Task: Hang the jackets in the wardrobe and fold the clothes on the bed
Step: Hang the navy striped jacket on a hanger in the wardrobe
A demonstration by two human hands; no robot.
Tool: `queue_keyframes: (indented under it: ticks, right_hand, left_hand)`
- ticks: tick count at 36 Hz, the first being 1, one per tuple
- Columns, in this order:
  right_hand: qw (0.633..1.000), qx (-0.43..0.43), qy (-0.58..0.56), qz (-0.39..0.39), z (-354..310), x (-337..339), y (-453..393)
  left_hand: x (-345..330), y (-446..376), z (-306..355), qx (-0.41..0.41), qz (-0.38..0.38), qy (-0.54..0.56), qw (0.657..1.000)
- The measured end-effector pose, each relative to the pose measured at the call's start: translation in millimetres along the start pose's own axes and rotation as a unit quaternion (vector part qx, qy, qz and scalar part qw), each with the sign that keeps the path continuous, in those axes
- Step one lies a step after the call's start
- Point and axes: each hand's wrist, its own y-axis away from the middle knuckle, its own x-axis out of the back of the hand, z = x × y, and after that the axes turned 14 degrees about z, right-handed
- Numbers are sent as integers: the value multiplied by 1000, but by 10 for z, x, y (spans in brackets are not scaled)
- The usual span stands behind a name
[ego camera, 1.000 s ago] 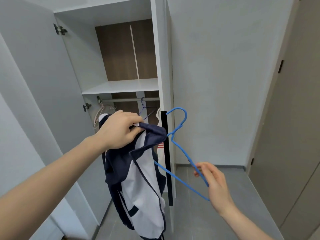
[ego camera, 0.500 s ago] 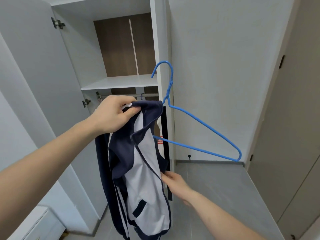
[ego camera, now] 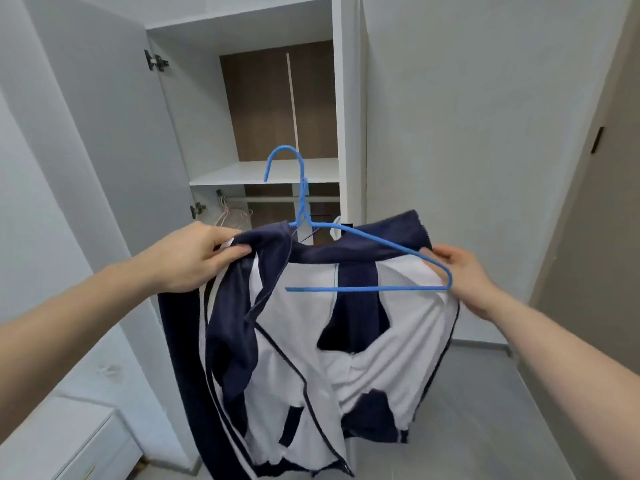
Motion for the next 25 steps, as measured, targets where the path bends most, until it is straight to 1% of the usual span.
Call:
queue_keyframes:
  ticks: [2,6,9,13,15,18,21,23,25]
  right_hand:
    - [1000,26,9,0,-228,64,-84]
    - [998,48,51,-2,-498,179,-227]
    - [997,52,62,16,-613,223,-303]
    - [993,82,53,71,-844,211,-478]
    - [990,92,55,91,-962,252,-605]
    - [984,108,88,113,-1100,329,-680]
    - [982,124,77,120,-1163,327,-652]
    - [981,146,60,118,-1209,256,-558]
    - [980,166,38,101,-1273,167,-401]
  left_hand:
    - [-19,-25,6,-10,-15,-16,1000]
    - [-121,-121,3,-16,-90,-72,993]
    - [-249,-194,-33,-10,-84,-93,992]
    - [-389,-285,2,-28,-91,-93,991]
    - [-401,-353,43,-49,-77,-68,993]
    - [-371,-474,87,-61,-27,-63,996]
    - [-343,-560,56,-38,49,-118,991]
    - [-351,-597,7,-11,73,-164,984]
    - [-381,-619,-23,21,90,-173,980]
